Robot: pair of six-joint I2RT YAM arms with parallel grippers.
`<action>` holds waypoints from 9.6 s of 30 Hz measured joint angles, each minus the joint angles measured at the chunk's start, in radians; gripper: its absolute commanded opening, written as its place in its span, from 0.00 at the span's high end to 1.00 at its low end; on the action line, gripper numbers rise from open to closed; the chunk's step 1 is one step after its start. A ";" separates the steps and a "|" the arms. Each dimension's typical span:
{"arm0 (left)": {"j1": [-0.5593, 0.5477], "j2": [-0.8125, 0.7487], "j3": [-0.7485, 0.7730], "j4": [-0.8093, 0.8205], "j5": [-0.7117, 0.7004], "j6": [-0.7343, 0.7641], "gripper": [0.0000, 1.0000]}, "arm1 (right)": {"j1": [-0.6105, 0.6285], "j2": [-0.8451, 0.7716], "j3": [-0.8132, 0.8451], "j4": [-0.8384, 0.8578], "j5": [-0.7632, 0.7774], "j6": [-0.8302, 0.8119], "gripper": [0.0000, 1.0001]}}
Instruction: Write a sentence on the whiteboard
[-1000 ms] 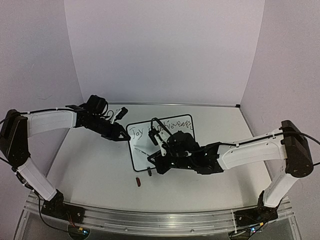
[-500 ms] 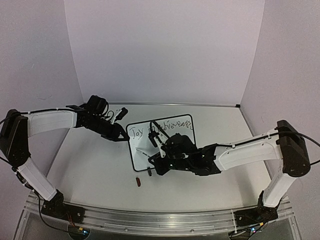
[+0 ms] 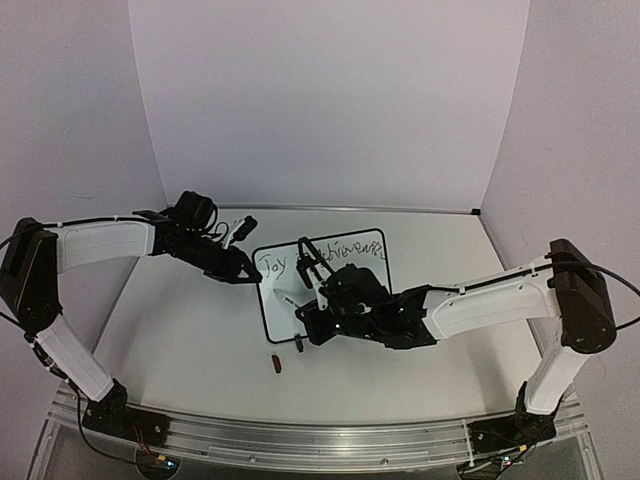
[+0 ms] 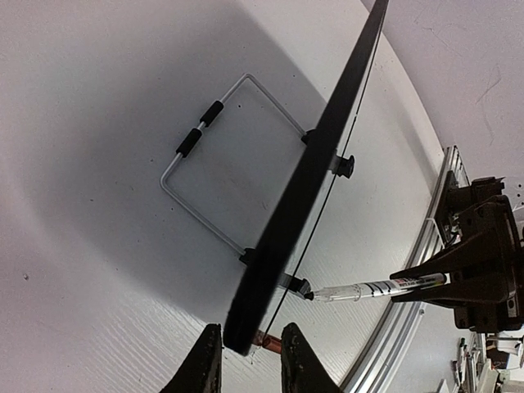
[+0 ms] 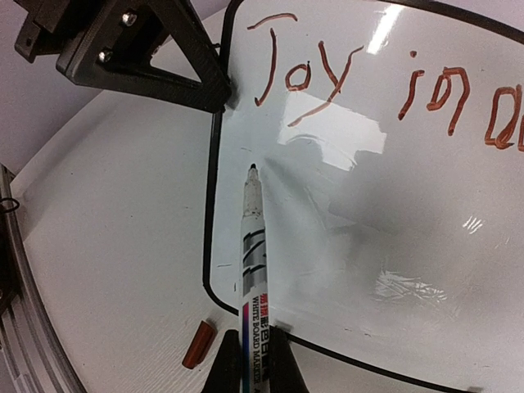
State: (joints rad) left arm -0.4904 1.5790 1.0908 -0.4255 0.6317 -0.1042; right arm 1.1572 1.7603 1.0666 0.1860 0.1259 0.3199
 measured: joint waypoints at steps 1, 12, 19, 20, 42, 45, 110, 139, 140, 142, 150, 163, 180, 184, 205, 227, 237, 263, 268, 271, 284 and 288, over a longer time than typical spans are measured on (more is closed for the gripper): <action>0.000 0.001 0.000 0.000 0.002 0.000 0.73 | 0.000 0.002 0.001 0.000 0.002 0.001 1.00; -0.005 0.022 0.000 0.018 0.028 -0.025 0.78 | 0.000 0.006 0.003 -0.001 0.012 0.007 1.00; -0.011 0.031 0.000 0.019 0.028 -0.027 0.85 | 0.000 0.010 0.005 -0.001 0.012 0.008 1.00; -0.013 0.031 0.000 0.018 0.028 -0.027 0.86 | 0.000 0.012 0.007 -0.002 0.012 0.008 1.00; -0.020 0.031 0.000 0.018 0.048 -0.023 0.99 | 0.005 0.039 0.049 -0.032 0.021 0.018 1.00; -0.020 0.031 0.000 0.017 0.047 -0.023 0.99 | 0.005 0.040 0.052 -0.036 0.016 0.018 1.00; -0.027 0.031 0.000 0.014 0.040 -0.015 1.00 | 0.061 -0.035 -0.031 -0.028 0.033 0.025 1.00; -0.027 0.031 0.000 0.012 0.039 -0.009 1.00 | 0.061 0.030 0.005 -0.087 0.071 0.035 1.00; -0.027 0.031 0.000 0.012 0.039 -0.008 1.00 | 0.061 0.030 0.005 -0.090 0.073 0.037 1.00; -0.027 0.031 0.000 0.011 0.038 -0.006 1.00 | 0.061 0.030 0.005 -0.094 0.076 0.038 1.00; -0.027 0.031 0.000 0.011 0.037 -0.002 1.00 | 0.066 0.029 0.005 -0.100 0.101 0.041 1.00; -0.027 0.031 0.000 0.008 0.031 -0.001 1.00 | 0.068 0.029 0.005 -0.101 0.138 0.041 1.00; -0.028 0.031 0.000 0.007 0.031 -0.001 1.00 | 0.066 -0.043 -0.014 -0.090 0.174 0.020 1.00; -0.028 0.031 0.000 0.007 0.031 -0.001 1.00 | 0.066 -0.040 -0.012 -0.090 0.177 0.017 1.00; -0.028 0.031 0.000 0.007 0.030 -0.001 1.00 | 0.045 0.007 0.018 -0.113 0.171 0.028 1.00; -0.028 0.031 0.000 0.007 0.029 -0.001 1.00 | 0.051 -0.003 -0.013 -0.126 0.158 0.055 1.00; -0.028 0.031 0.000 0.007 0.029 0.000 1.00 | 0.052 0.004 0.018 -0.133 0.205 0.049 1.00; -0.028 0.031 0.000 0.007 0.027 -0.001 1.00 | 0.052 0.007 0.022 -0.130 0.248 0.065 1.00; -0.028 0.031 0.000 0.006 0.028 -0.001 1.00 | 0.052 -0.010 -0.008 -0.131 0.246 0.075 1.00; -0.028 0.031 0.000 0.006 0.028 -0.001 1.00 | 0.052 -0.019 -0.027 -0.133 0.242 0.078 1.00; -0.028 0.031 0.000 0.006 0.028 0.000 1.00 | 0.056 -0.022 -0.035 -0.135 0.227 0.078 1.00; -0.028 0.031 0.000 0.006 0.028 0.000 1.00 | 0.057 -0.021 -0.027 -0.140 0.245 0.078 1.00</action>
State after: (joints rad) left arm -0.5182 1.6096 1.0909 -0.4194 0.6598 -0.1043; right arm 1.2144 1.7393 1.0398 0.0462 0.3705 0.3978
